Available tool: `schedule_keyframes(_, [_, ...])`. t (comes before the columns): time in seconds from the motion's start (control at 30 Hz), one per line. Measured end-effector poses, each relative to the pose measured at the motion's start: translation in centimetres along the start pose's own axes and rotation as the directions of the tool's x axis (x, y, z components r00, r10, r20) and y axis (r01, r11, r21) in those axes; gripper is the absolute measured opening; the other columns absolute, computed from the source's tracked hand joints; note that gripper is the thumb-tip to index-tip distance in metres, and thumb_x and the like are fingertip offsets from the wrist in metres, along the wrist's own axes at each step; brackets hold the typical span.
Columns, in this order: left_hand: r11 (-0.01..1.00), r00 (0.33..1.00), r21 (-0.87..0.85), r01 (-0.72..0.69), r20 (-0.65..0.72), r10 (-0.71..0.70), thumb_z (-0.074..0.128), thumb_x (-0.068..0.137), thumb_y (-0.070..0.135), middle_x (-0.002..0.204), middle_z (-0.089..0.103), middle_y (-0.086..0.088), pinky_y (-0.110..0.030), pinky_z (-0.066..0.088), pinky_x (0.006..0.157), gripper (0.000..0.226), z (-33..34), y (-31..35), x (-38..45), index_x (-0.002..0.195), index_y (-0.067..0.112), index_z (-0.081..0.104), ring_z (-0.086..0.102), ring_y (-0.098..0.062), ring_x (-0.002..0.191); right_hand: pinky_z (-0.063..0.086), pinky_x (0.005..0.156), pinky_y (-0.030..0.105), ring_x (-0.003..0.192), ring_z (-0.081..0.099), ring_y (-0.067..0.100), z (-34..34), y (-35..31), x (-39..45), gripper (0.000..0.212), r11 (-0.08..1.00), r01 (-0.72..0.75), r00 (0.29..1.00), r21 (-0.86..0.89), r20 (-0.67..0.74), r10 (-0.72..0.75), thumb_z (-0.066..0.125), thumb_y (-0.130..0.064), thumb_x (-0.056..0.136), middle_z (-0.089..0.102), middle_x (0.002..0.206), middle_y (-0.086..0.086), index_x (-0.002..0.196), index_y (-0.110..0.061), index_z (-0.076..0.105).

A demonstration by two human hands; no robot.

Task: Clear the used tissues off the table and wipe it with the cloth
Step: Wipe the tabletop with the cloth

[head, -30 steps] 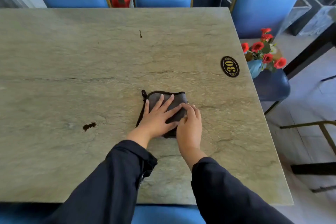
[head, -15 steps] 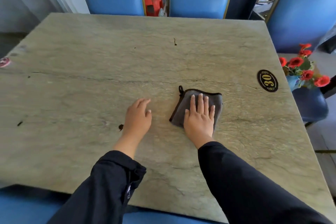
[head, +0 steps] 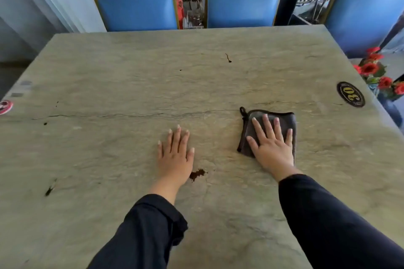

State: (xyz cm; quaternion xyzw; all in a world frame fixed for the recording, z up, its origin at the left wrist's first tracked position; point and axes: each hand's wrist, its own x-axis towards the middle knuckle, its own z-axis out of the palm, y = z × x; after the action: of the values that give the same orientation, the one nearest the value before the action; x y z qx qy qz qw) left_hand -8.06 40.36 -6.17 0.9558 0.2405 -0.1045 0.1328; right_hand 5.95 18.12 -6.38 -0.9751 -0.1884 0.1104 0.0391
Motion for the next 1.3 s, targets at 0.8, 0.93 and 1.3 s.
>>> schedule_keyframes(0.8, [0.992,0.976,0.078,0.102,-0.200,-0.085,0.010,0.097,0.049,0.159,-0.012,0.011,-0.054,-0.002,0.117,0.059,-2.4,0.8,13.3,0.151,0.030,-0.004,-0.011,-0.016,0.147,-0.008,0.118,0.049,0.147,-0.011,0.017,-1.9,-11.2,15.7,0.065,0.942,0.332,0.942,0.037,-0.065,-0.330,0.024,-0.062,0.093,-0.003,0.161,-0.007,0.151,-0.037,0.006])
schedule_keyframes(0.93, [0.998,0.957,0.048,0.048,-0.289,-0.032,0.033,0.095,0.046,0.155,0.021,-0.001,-0.047,0.016,0.116,0.058,-3.9,1.7,14.8,0.146,0.019,0.029,0.020,-0.024,0.142,0.012,0.118,0.044,0.136,0.028,0.026,-1.6,-7.2,13.3,0.061,0.959,0.251,0.933,0.130,-0.298,-0.203,0.048,-0.063,0.084,0.038,0.138,0.004,0.132,-0.027,0.043])
schedule_keyframes(1.3, [0.993,0.943,0.110,-0.041,-0.324,0.074,0.008,0.093,0.050,0.161,-0.004,0.003,-0.050,0.000,0.119,0.067,-2.5,2.9,20.0,0.152,0.019,0.003,-0.007,-0.017,0.148,-0.010,0.113,0.060,0.146,-0.010,0.035,-4.1,-7.0,26.0,0.071,0.907,-0.368,0.909,0.206,-0.125,0.397,0.016,-0.058,0.095,-0.003,0.161,0.010,0.153,-0.018,0.006])
